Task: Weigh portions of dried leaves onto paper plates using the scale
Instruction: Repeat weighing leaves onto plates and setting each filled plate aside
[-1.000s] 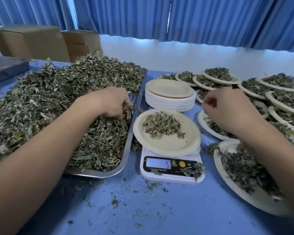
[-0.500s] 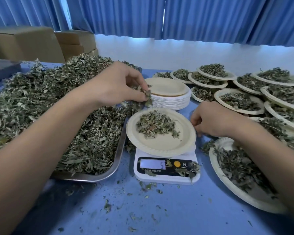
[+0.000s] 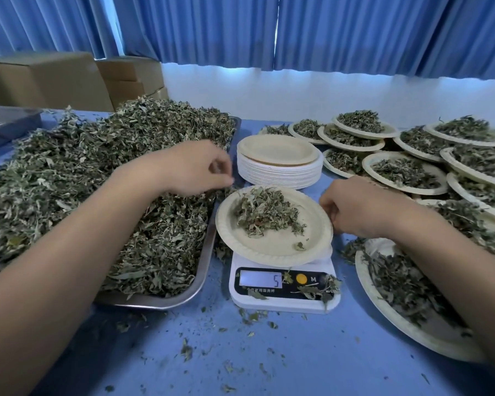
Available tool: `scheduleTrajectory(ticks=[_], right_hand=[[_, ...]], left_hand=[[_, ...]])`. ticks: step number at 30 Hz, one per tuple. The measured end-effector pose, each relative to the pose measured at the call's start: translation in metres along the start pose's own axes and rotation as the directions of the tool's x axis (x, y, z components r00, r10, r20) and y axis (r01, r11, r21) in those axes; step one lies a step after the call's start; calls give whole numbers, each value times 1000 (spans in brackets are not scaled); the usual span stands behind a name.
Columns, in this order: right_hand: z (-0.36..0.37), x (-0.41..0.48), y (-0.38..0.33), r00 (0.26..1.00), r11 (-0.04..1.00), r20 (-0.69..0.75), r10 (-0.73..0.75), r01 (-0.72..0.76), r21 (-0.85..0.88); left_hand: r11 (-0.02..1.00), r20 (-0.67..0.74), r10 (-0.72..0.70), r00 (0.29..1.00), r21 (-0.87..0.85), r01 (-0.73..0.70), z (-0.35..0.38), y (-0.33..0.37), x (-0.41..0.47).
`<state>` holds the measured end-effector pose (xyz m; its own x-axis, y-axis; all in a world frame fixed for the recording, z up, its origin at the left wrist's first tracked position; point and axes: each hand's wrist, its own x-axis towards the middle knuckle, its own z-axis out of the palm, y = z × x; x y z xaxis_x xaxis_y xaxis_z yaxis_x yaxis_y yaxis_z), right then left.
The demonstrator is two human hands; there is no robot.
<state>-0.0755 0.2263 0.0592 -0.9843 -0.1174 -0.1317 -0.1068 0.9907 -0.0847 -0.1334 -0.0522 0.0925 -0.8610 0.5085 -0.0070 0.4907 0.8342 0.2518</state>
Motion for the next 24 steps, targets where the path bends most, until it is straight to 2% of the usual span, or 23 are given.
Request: scheduleTrajectory(ticks=[2, 5, 10, 14, 20, 24], right_hand=[[2, 0, -3, 1000, 1000, -15, 5, -5, -28], [4, -1, -5, 1000, 999, -26, 9, -11, -53], [-2, -3, -2, 1000, 1000, 11, 13, -13, 14], [-4, -3, -4, 1000, 999, 4, 26, -26, 30], [-3, -3, -5, 999, 999, -10, 39, -39, 7], [-4, -4, -7, 998, 998, -10, 54, -54, 25]], left_hand=[[970, 181, -154, 971, 216, 113, 2, -10, -1], [944, 283, -225, 932, 301, 136, 11, -13, 0], [938, 214, -178, 960, 331, 100, 19, -14, 6], [963, 190, -152, 970, 250, 102, 14, -22, 5], [992, 30, -75, 997, 99, 71, 0, -24, 3], [995, 78, -90, 993, 47, 86, -5, -26, 1]])
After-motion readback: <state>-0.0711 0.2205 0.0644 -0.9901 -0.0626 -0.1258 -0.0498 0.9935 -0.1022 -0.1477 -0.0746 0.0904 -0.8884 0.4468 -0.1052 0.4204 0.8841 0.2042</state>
